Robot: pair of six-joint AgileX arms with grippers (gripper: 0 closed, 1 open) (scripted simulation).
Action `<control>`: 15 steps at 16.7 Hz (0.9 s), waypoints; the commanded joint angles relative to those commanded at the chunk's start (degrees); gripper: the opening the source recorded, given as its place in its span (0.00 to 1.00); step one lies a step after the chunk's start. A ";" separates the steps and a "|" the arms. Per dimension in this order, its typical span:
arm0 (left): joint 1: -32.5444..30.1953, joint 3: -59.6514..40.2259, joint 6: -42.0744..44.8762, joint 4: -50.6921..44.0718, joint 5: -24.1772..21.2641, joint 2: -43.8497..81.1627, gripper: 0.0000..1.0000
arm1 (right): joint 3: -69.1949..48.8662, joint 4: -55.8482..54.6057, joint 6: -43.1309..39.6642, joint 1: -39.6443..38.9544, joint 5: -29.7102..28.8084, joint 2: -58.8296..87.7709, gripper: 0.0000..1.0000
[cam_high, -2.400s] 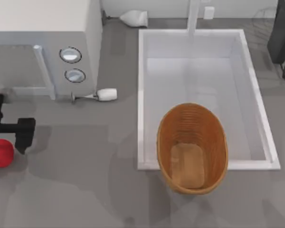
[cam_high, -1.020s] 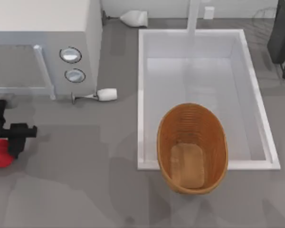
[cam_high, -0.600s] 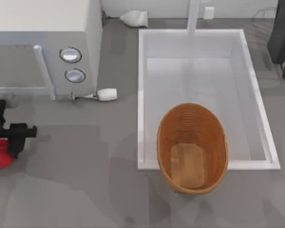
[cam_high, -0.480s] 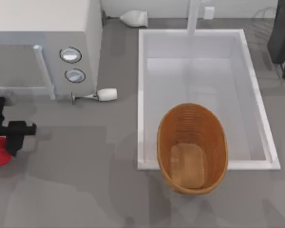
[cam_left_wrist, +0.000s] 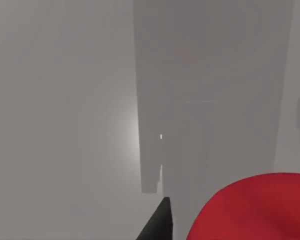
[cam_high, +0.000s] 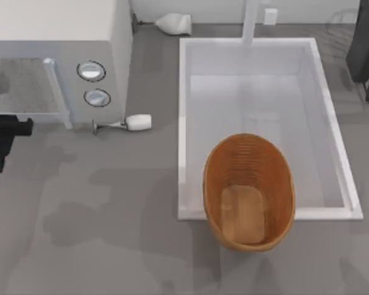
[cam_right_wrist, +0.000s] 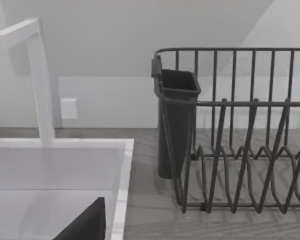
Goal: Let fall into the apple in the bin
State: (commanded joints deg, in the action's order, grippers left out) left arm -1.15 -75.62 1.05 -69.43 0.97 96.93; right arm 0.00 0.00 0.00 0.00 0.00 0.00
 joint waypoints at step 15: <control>1.95 -15.75 7.98 -9.21 1.32 2.29 0.00 | 0.00 0.00 0.00 0.00 0.00 0.00 1.00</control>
State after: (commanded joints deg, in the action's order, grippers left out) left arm 0.81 -91.37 9.03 -78.64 2.29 99.22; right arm 0.00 0.00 0.00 0.00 0.00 0.00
